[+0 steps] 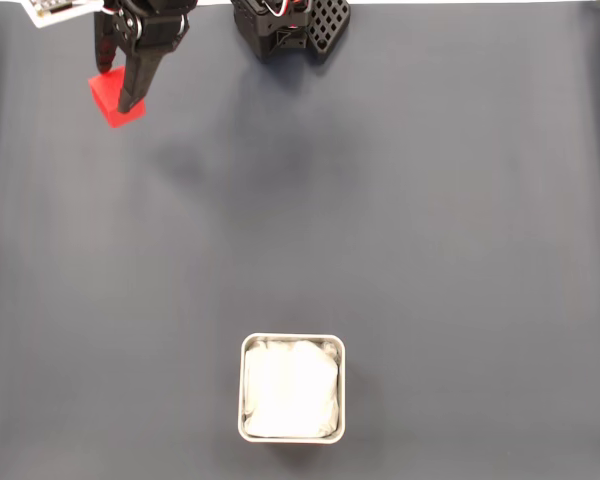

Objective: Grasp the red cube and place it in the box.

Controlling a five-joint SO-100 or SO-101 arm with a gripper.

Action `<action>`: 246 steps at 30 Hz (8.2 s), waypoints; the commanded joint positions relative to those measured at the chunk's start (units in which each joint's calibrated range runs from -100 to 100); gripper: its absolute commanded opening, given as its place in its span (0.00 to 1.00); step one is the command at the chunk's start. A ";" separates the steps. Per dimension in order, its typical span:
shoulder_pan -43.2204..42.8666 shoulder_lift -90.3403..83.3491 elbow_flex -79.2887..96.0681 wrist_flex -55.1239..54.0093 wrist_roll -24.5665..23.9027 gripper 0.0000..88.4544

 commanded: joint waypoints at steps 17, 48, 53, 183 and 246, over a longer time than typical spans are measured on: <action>-14.96 14.21 -19.41 -2.39 -1.32 0.13; -30.23 32.41 -37.65 -10.67 -0.83 0.13; -31.93 34.49 -39.66 -11.32 -0.68 0.13; -44.08 49.83 -39.39 -34.19 1.17 0.59; -46.85 -37.96 42.55 0.23 0.68 0.00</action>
